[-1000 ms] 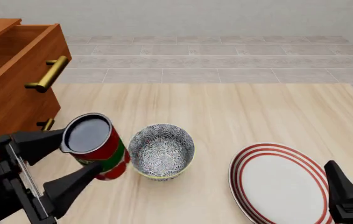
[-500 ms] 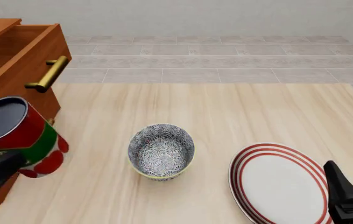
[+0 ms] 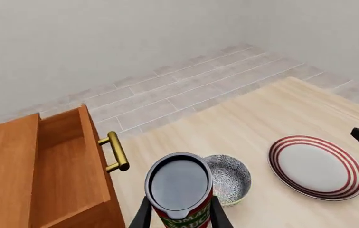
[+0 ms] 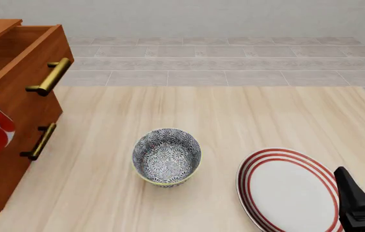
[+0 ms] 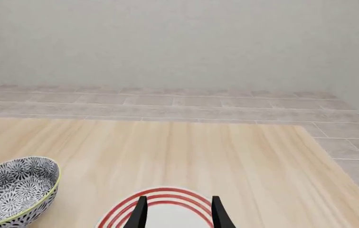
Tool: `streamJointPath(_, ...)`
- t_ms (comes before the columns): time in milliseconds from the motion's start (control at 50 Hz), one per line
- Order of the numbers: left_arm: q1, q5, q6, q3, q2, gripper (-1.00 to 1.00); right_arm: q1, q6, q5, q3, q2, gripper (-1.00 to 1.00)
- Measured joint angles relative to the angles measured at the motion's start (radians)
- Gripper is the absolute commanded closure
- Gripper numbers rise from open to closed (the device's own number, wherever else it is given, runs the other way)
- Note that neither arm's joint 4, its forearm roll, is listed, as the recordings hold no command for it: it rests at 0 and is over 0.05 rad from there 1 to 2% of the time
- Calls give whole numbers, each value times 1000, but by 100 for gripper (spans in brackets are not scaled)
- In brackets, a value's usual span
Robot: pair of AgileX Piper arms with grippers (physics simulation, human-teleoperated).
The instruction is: Put the ketchup in the top drawer of the cabinet.
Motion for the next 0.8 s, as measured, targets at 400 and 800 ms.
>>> streamJointPath(400, 109, 98, 18, -220, 126, 100, 0, 0, 3, 0, -1, -100)
streamJointPath(800, 236, 77, 78, -351, 291, 100, 1, 1, 5, 0, 0, -100)
